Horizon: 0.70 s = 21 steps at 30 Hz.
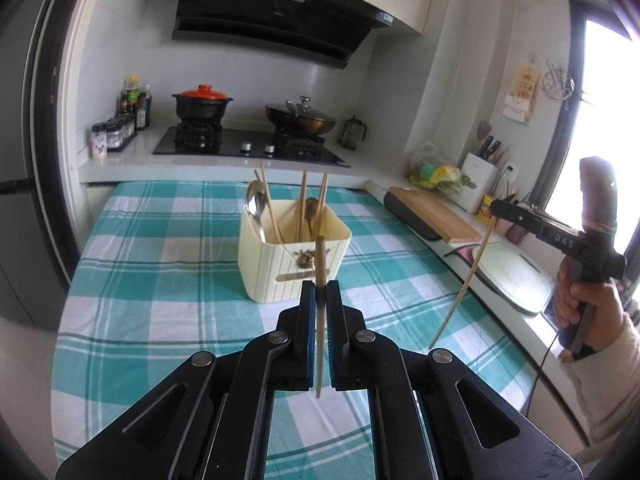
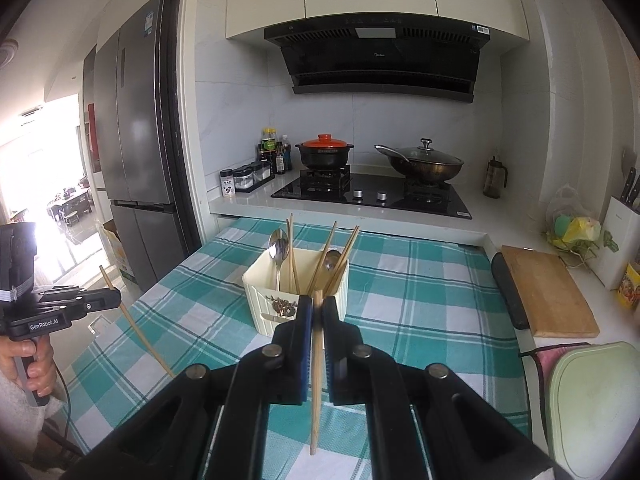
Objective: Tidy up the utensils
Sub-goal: 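Carry both held chopsticks up to the holder with both tools, then open the left tool over the holder while the right tool releases its chopstick into it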
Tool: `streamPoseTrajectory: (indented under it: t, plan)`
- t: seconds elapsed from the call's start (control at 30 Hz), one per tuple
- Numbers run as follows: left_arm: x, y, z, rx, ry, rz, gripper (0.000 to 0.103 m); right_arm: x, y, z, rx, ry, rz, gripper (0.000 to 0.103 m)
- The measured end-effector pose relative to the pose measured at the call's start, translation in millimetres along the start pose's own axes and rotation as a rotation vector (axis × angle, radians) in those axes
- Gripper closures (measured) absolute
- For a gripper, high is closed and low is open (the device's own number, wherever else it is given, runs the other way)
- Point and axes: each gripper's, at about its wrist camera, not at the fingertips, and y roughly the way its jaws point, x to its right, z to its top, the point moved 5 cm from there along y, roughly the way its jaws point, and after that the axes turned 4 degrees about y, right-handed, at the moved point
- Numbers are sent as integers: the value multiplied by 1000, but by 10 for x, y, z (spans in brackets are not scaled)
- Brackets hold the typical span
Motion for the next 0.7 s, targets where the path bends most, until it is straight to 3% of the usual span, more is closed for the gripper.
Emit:
streamPoseTrajectory:
  t: [0.17,0.37,0.57,0.7]
  plan:
    - [-72,-80,419,59,6,-11,100,82,89,307,29,-8,-13,97]
    - [-137,-24,1099,156,49,27,100,179,222,831,81,28,5,97]
    - [-166,369,1594,218,102,95,100,163,440,1373,193,46,21,97]
    - [-251,787,1650,187,91,108,100,117,720,1530,240,54,38,97]
